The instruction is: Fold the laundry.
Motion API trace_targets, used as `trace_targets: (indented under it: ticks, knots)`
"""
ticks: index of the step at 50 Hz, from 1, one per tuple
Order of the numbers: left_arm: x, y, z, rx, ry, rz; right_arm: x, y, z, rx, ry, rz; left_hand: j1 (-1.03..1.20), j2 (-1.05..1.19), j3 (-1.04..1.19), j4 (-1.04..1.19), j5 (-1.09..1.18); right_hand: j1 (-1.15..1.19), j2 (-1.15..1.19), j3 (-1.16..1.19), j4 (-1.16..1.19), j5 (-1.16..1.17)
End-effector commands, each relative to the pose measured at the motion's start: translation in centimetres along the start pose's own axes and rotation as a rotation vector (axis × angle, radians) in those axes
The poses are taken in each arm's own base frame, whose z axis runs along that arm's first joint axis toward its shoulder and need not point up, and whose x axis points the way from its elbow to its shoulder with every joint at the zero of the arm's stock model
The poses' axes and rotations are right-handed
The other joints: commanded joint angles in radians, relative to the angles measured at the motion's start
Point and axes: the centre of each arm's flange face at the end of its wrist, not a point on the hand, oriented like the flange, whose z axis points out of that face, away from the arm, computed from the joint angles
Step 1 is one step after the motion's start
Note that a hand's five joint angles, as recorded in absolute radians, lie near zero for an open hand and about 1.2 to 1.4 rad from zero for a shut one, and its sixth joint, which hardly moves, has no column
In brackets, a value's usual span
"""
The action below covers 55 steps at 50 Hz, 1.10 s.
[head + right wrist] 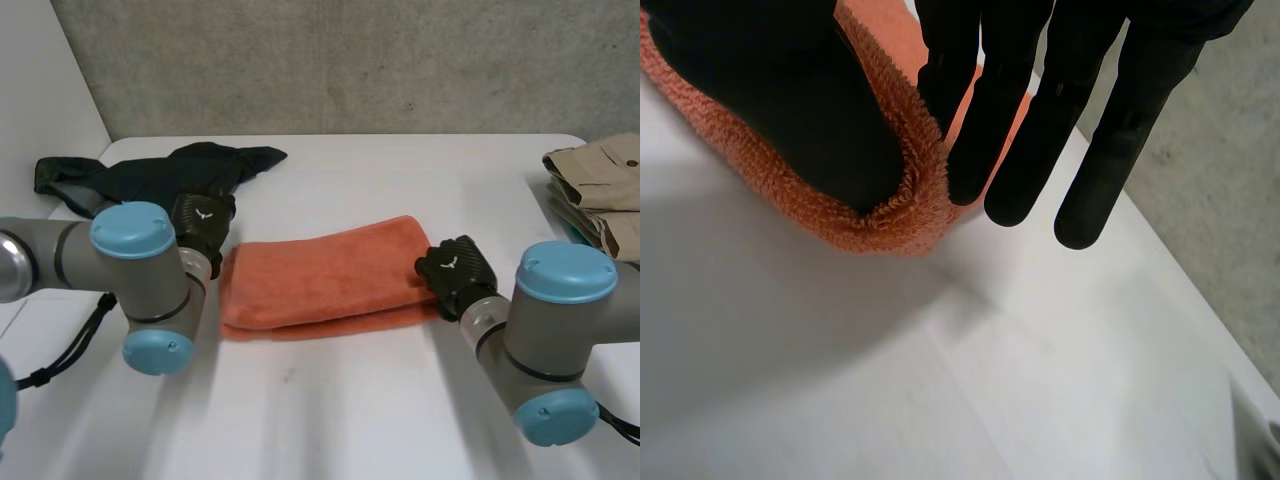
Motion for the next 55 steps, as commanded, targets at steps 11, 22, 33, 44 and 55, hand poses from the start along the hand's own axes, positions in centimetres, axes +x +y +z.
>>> trace_targets:
  ticks: [11, 22, 33, 44, 55]
  knots:
    - [-4.3, -7.7, -7.9, 0.177, -0.033, -0.065, 7.9, -0.1, -4.6, -0.127, 0.14, -0.295, -0.022, -0.032, -0.039, -0.028, -0.047, 0.323, 0.219, 0.214, 0.207, 0.237]
    - [-3.5, -8.3, -8.8, 0.195, -0.001, -0.143, -5.3, -8.9, -6.7, 0.482, -0.215, -0.449, -0.022, -0.032, -0.039, -0.028, -0.047, 0.323, 0.219, 0.214, 0.207, 0.237]
    - [-1.4, -8.8, -10.2, 0.21, 0.07, -0.204, -10.8, -6.6, -8.1, 0.412, -0.393, -0.396, -0.019, -0.029, -0.036, -0.025, -0.044, -0.899, -1.002, -1.007, -1.014, -0.984]
    - [1.4, -13.2, -11.2, 0.329, 0.168, -0.349, 3.1, -11.3, -7.4, 0.36, -0.172, 0.421, 0.002, -0.008, -0.016, -0.005, -0.024, -0.899, -1.002, -1.007, -1.014, -0.984]
    - [9.2, -9.2, -12.2, 0.069, 0.371, -0.366, 3.9, -4.9, -2.4, -0.067, -0.223, 0.553, 0.02, 0.009, 0.002, 0.013, -0.006, -0.899, -1.002, -1.007, -1.014, -0.984]
